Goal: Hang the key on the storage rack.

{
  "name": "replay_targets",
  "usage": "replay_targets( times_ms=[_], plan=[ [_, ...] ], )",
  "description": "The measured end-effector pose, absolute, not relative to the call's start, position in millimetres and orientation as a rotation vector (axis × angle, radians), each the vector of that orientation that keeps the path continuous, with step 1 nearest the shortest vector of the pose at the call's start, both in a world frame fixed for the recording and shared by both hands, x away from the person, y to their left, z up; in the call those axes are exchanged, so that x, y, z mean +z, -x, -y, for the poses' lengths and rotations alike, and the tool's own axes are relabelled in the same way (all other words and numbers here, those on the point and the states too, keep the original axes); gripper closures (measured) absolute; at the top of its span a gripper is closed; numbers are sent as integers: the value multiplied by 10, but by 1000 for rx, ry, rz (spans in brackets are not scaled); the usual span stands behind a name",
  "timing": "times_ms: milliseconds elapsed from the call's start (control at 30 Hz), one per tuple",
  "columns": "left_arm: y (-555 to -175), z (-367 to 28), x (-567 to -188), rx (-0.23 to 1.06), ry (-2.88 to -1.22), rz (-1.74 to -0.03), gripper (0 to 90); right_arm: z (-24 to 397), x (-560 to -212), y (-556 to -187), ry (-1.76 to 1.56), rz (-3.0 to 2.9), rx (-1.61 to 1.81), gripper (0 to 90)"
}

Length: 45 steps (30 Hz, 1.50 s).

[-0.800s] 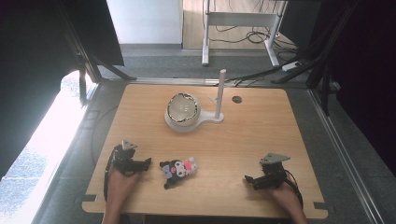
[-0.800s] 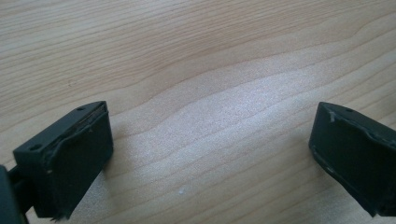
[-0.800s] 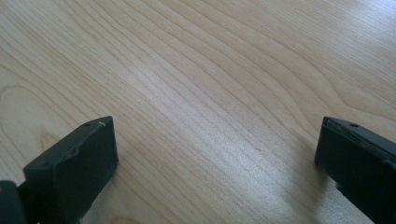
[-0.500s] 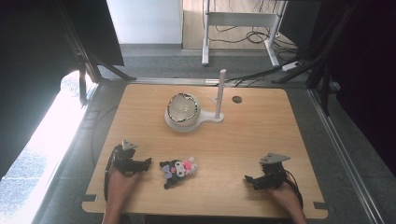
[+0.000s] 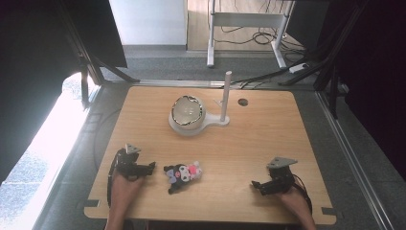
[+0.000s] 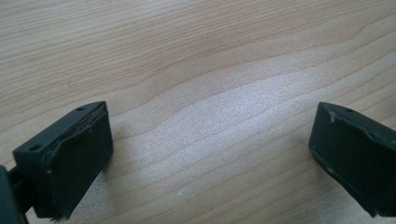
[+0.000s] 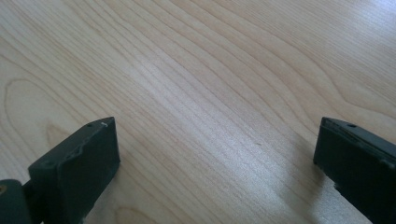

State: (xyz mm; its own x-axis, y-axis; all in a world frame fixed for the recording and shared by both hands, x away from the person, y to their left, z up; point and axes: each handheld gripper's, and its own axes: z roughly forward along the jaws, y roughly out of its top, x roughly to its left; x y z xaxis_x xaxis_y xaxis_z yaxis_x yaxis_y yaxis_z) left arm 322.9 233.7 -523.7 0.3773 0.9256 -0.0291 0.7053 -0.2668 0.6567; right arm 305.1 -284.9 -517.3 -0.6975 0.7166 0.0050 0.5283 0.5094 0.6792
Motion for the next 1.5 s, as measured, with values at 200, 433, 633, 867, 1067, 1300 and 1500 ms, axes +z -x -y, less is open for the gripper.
replay_targets(
  times_ms=[200,433,633,867,1067,1300,1500],
  plan=[
    [-3229,-2334,-5237,491,-2055,-1401,0,2838,-5082,-3071,-993,-2502,969,6],
    [-3229,-2333,-5237,491,-2055,-1402,0,2732,-4955,-3156,-917,-2554,954,7],
    [-3229,-2334,-5237,491,-2055,-1401,0,2604,-4859,-3263,-868,-2602,948,12],
    [-3229,-2334,-5237,491,-2055,-1401,0,2381,-4745,-3410,-798,-2691,912,29],
    [-3229,-2334,-5237,491,-2055,-1401,0,2226,-4685,-3483,-737,-2738,871,48],
    [-3229,-2336,-5237,492,-2058,-1400,0,1991,-4592,-3558,-638,-2802,843,64],
    [-3229,-2336,-5237,492,-2058,-1399,0,1771,-4548,-3627,-555,-2861,823,70]
  ],
)
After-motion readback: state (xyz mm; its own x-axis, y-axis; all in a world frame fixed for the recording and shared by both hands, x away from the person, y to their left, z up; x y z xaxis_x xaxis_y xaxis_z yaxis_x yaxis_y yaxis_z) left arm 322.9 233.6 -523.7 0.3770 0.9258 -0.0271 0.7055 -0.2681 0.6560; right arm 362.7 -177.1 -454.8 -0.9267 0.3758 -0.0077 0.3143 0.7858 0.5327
